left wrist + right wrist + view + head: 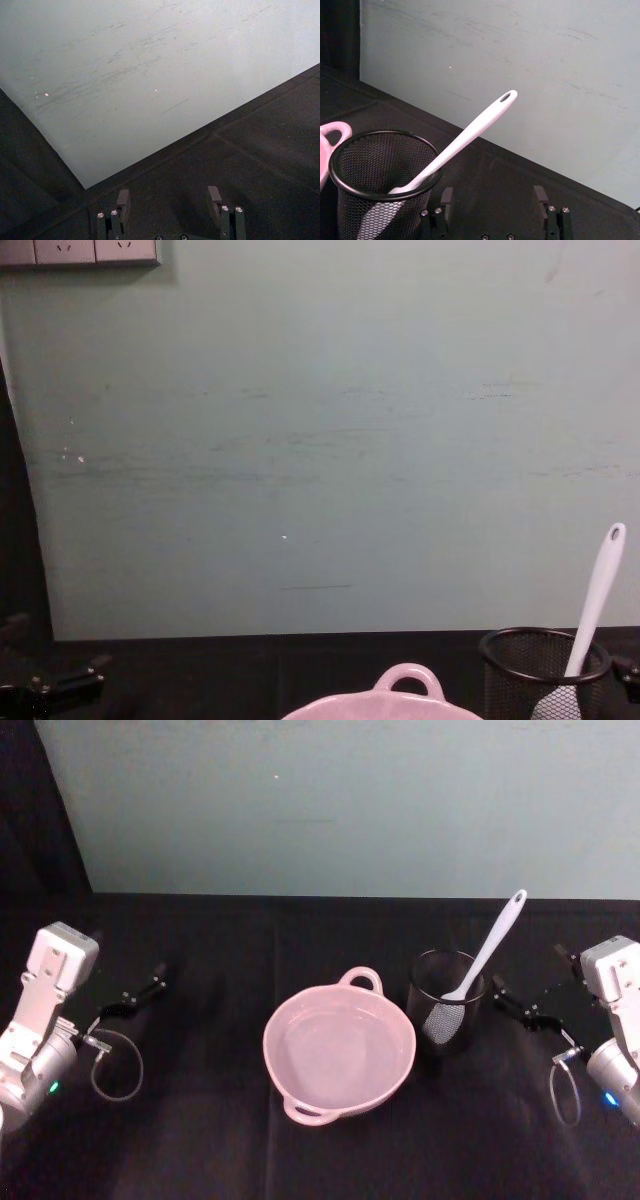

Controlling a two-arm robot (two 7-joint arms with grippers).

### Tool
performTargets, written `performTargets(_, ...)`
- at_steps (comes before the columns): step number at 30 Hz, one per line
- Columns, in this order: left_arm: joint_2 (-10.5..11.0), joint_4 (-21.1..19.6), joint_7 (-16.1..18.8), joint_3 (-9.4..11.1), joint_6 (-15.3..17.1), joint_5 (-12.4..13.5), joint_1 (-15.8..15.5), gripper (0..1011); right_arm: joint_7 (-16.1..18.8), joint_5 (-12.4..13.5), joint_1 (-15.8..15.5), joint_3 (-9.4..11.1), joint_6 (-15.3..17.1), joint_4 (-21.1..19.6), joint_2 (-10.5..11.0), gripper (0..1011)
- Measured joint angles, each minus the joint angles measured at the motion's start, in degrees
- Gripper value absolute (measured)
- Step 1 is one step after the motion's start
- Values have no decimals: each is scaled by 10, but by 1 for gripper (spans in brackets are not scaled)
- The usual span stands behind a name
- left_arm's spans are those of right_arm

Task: Use the one hand to pick up the spoon and stir the clear water in the bowl.

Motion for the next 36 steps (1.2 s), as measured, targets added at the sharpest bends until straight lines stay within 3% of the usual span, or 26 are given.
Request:
performTargets(3, 0, 0, 0, 0, 0, 0, 0, 1005, 1, 3, -4, 6, -4, 0, -1, 1003)
performTargets(9, 0, 0, 0, 0, 0, 0, 0, 1005, 13, 41, -40, 39, -21, -22, 1, 1003)
performTargets(15, 0, 0, 0, 0, 0, 0, 0, 1005, 47, 100, -78, 74, -29, -63, 7, 1003)
performTargets(19, 0, 0, 0, 0, 0, 0, 0, 1005, 89, 156, -88, 93, -22, -76, 1, 1003)
performTargets(29, 0, 0, 0, 0, 0, 0, 0, 1005, 188, 269, -56, 114, 25, -42, -37, 1003)
performTargets(36, 0, 0, 0, 0, 0, 0, 0, 1005, 230, 319, -19, 123, 68, -5, -65, 1003)
